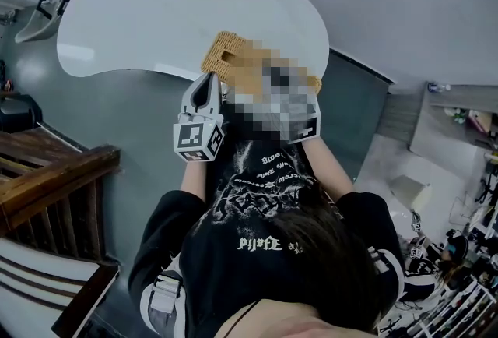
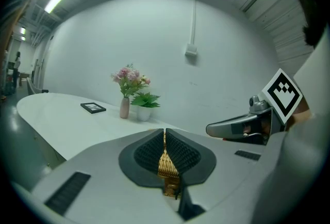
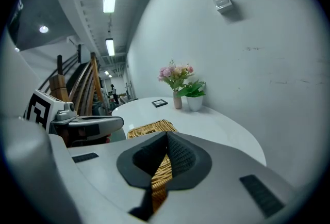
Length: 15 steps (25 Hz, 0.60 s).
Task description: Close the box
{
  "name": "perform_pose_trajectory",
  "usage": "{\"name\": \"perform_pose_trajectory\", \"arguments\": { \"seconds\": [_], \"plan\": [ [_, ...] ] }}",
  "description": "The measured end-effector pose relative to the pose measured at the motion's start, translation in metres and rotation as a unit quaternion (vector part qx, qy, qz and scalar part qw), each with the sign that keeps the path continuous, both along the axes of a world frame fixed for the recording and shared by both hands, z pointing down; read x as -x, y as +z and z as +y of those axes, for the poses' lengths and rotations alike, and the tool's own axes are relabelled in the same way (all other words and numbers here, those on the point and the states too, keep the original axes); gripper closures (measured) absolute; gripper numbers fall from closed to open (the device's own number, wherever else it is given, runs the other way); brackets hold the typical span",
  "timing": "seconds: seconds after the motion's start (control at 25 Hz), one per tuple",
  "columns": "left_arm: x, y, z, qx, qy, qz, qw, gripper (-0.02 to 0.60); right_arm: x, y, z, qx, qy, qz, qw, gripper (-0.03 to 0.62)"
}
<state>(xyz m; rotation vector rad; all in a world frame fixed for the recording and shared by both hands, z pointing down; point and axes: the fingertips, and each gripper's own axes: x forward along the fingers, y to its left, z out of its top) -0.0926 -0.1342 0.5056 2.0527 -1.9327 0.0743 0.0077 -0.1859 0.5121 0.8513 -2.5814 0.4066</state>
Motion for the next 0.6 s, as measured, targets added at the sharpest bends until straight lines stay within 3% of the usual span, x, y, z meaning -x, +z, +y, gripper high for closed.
{"name": "perform_pose_trajectory", "arguments": {
  "seconds": [0.6],
  "plan": [
    [0.0024, 0.0075, -0.0035, 0.006, 0.001, -0.01, 0.9999, 0.552, 0.0052, 0.007, 0.001, 0.005, -0.015, 0.005, 1.0, 0.571]
  ]
}}
